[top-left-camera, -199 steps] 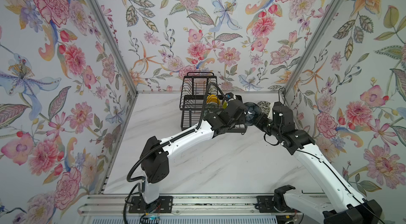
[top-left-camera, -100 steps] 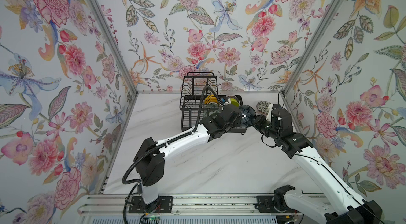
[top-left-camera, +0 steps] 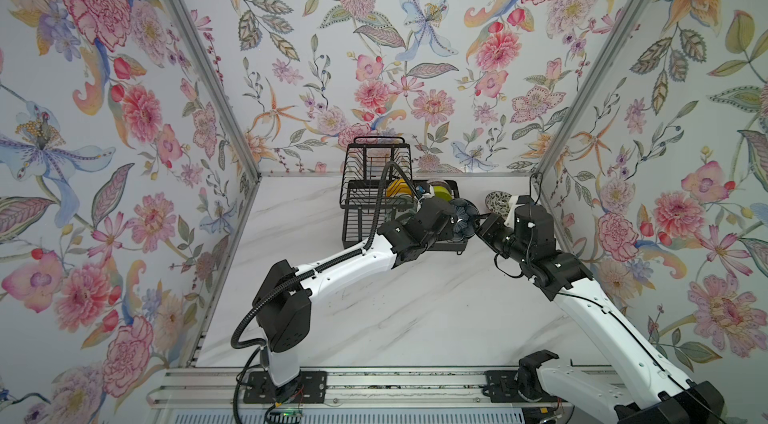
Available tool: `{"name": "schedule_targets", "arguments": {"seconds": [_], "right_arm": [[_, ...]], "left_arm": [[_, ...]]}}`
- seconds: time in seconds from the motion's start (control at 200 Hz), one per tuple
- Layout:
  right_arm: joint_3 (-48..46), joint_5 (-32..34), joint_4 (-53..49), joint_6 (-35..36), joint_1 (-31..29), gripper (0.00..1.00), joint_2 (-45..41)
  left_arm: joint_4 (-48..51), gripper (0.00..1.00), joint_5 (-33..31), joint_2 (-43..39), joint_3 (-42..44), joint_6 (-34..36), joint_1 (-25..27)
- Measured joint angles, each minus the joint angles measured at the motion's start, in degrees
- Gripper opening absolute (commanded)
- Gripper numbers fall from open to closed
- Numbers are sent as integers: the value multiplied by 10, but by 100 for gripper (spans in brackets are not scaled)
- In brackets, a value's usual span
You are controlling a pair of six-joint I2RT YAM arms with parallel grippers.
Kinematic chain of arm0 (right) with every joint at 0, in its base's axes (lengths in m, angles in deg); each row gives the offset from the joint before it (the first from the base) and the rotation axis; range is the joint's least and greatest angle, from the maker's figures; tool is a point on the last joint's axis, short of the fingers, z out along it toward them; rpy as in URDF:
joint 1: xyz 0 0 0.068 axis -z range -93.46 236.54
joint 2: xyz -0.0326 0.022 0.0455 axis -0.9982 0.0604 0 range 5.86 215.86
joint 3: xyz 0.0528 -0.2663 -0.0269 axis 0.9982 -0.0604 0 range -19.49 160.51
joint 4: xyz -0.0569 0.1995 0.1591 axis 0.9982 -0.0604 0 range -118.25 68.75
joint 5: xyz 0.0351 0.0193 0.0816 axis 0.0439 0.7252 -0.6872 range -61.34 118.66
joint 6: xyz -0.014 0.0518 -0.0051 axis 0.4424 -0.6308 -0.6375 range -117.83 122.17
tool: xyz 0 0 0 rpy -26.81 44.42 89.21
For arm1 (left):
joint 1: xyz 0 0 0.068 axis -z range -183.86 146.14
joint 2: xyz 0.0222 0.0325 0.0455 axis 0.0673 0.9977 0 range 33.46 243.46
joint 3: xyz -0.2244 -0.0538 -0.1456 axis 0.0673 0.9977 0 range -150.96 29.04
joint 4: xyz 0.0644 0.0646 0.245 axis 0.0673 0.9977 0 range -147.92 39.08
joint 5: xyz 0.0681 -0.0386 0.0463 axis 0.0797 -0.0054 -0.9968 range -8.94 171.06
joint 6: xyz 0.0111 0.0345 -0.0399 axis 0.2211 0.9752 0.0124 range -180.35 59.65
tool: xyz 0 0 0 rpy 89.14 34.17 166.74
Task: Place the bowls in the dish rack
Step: 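Lift the blue-grey bowl and tilt it toward the rack with the right gripper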
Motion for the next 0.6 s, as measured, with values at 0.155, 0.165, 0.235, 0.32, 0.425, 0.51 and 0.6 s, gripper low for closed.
{"name": "schedule_targets", "arguments": {"seconds": [0.155,0.165,0.235,0.32,0.425,0.51,0.6], "right_arm": [[0,-2,0,2,0,74,0],[0,-3,0,3,0,75,0],[0,-6,0,3,1,84,1],[2,-9,-1,4,3,99,4],[11,-15,-6,8,12,99,8],[23,-23,-11,8,25,99,8],[35,-33,-14,-2,47,99,7]], "left_arm": [[0,0,0,0,0,0,0],[0,0,0,0,0,0,0],[0,0,-1,0,0,0,0],[0,0,-5,0,0,1,0],[0,0,-15,0,0,5,0],[0,0,-23,0,0,13,0],[0,0,-35,0,-2,29,0]]}}
